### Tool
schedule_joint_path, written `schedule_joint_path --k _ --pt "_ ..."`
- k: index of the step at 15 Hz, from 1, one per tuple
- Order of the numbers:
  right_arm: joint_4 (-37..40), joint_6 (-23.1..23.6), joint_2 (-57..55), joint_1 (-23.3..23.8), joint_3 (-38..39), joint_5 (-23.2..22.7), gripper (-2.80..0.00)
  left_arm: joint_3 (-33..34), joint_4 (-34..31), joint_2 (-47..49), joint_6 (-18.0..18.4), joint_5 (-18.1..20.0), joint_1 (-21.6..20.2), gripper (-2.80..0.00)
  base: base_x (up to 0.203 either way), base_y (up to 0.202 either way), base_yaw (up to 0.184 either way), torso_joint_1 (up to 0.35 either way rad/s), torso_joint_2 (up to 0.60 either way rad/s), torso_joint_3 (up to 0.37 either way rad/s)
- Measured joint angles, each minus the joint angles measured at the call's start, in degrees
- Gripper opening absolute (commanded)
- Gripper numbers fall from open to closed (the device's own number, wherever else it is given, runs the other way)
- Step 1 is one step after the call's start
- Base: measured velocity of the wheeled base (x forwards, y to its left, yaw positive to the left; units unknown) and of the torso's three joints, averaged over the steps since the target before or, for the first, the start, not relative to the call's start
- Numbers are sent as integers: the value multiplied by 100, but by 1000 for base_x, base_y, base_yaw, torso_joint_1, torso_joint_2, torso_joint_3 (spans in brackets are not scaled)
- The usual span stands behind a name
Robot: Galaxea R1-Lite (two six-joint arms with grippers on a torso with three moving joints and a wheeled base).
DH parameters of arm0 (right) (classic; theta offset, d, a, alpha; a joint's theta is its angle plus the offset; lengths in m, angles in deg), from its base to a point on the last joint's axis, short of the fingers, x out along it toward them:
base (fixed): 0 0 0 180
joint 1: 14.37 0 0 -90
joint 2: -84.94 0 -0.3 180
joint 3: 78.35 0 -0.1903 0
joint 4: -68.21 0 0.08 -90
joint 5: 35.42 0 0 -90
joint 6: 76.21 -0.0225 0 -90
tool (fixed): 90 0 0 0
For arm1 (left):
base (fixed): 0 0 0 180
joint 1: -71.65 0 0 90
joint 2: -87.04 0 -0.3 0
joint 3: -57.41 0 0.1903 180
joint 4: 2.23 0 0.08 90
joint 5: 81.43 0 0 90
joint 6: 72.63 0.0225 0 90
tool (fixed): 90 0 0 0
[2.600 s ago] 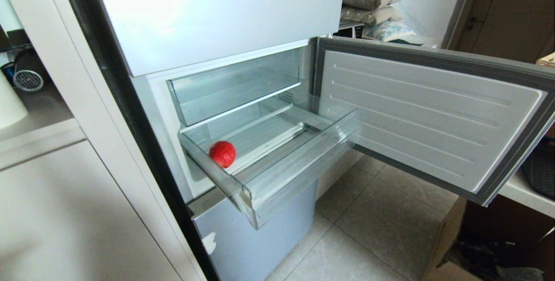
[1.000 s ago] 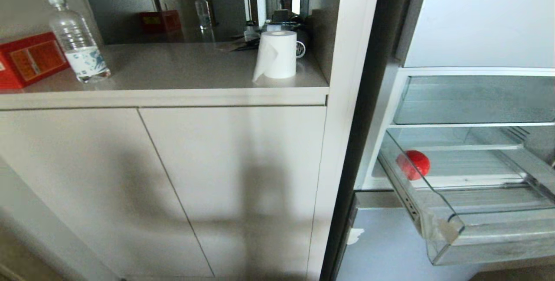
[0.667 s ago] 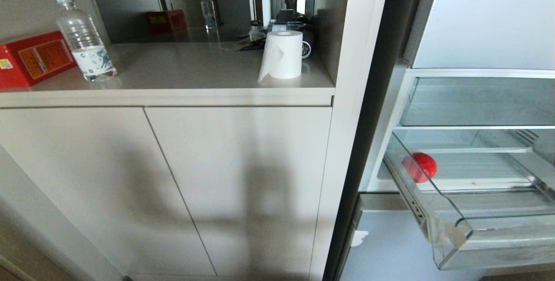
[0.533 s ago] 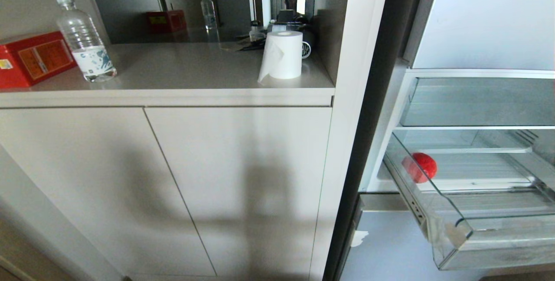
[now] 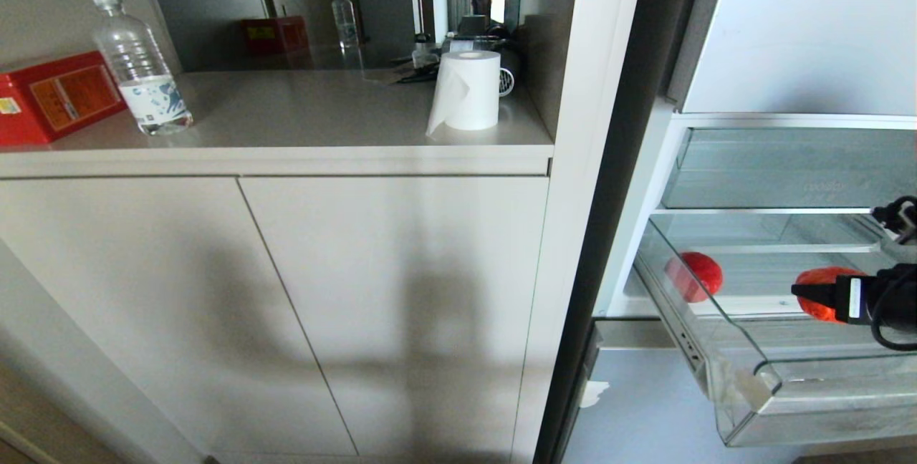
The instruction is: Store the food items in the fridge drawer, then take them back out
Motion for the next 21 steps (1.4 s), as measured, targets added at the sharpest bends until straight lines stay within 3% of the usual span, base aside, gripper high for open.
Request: schedule_joint_path --k 1,6,11,12,17,19,21 --pt "4 -5 -172 -25 -136 1 0 0 0 1 0 0 0 -280 0 0 0 0 0 0" --pt "21 -44 -706 -231 -497 45 0 0 0 2 0 0 0 -280 0 0 0 0 0 0" --pt "39 -239 -491 -244 -730 166 0 0 0 0 0 0 0 -280 0 0 0 0 0 0" --pt "42 -249 -316 -240 -645 180 -280 0 0 0 0 0 0 -280 0 0 0 0 0 0" --pt "71 -285 1589 -24 404 616 -280 0 0 0 0 0 0 -280 0 0 0 0 0 0" --pt "381 -230 2611 479 1007 799 -280 0 0 2 0 1 0 -280 0 0 0 0 0 0" --pt "1022 -141 3483 1289 1748 852 -280 0 0 1 0 0 0 -280 0 0 0 0 0 0"
